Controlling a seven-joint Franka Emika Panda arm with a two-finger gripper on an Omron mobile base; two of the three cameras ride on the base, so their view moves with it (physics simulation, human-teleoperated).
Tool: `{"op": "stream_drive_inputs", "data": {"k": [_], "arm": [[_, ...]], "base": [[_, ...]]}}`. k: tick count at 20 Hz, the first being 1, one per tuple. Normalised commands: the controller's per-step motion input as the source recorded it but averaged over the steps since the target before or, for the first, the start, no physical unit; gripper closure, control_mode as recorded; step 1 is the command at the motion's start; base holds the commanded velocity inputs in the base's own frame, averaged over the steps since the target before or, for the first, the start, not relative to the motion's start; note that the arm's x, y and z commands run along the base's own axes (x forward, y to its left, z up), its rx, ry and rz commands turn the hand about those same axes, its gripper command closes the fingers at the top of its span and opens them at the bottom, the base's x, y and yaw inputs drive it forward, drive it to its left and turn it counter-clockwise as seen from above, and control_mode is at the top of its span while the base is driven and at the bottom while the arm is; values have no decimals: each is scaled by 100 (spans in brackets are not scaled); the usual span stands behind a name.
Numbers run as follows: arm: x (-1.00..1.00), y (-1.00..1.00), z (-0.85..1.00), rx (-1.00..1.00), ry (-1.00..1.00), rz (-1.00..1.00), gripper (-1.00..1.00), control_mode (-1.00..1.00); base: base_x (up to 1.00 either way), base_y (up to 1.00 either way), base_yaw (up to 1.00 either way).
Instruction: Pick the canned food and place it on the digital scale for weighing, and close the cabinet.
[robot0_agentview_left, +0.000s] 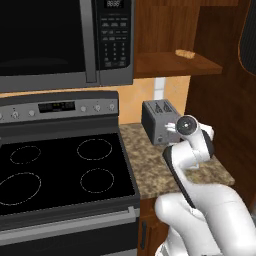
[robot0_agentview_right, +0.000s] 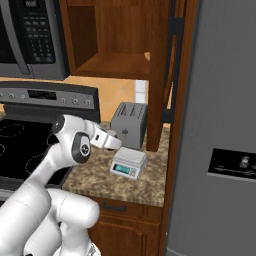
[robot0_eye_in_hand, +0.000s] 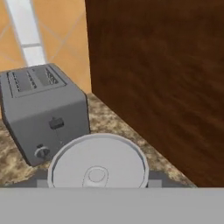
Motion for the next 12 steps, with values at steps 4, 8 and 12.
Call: {"op": "stream_drive_inputs", "data": {"k": [4, 8, 12], "arm": [[46, -26, -39, 0, 15, 0, 100, -100], [40, -25, -28, 0, 16, 0, 100, -100], [32, -16, -21, 0, 6, 0, 100, -100]], "base": [[0, 0, 0], [0, 0, 0], [0, 0, 0]]}}
